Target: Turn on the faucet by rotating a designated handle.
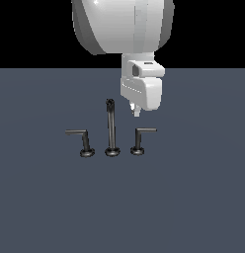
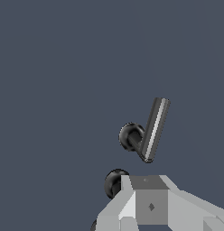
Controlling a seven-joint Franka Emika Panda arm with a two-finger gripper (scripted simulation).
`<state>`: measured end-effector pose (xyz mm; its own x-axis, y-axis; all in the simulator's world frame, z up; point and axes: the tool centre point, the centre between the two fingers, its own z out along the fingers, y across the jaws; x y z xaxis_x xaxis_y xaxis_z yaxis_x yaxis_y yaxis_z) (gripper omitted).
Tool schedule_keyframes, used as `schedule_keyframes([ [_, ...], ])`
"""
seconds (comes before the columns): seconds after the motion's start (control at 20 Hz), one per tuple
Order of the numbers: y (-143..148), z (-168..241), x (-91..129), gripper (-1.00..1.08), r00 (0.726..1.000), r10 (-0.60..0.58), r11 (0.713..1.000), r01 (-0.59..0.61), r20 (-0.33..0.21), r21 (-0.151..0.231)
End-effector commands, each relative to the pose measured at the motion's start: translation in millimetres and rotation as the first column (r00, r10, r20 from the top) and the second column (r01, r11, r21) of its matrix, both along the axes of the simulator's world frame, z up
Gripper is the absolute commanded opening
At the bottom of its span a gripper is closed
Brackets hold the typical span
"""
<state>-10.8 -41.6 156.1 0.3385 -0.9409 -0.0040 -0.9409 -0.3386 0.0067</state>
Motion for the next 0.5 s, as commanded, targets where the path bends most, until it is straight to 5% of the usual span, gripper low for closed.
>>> schedule_keyframes([
  [0.0,-11,-15,9,-1.00,0.998,-0.063,0.998,0.063,0.003,-0.002],
  [0.45,-39,-51,28,-1.00,0.977,-0.213,0.977,0.213,0.007,-0.004],
])
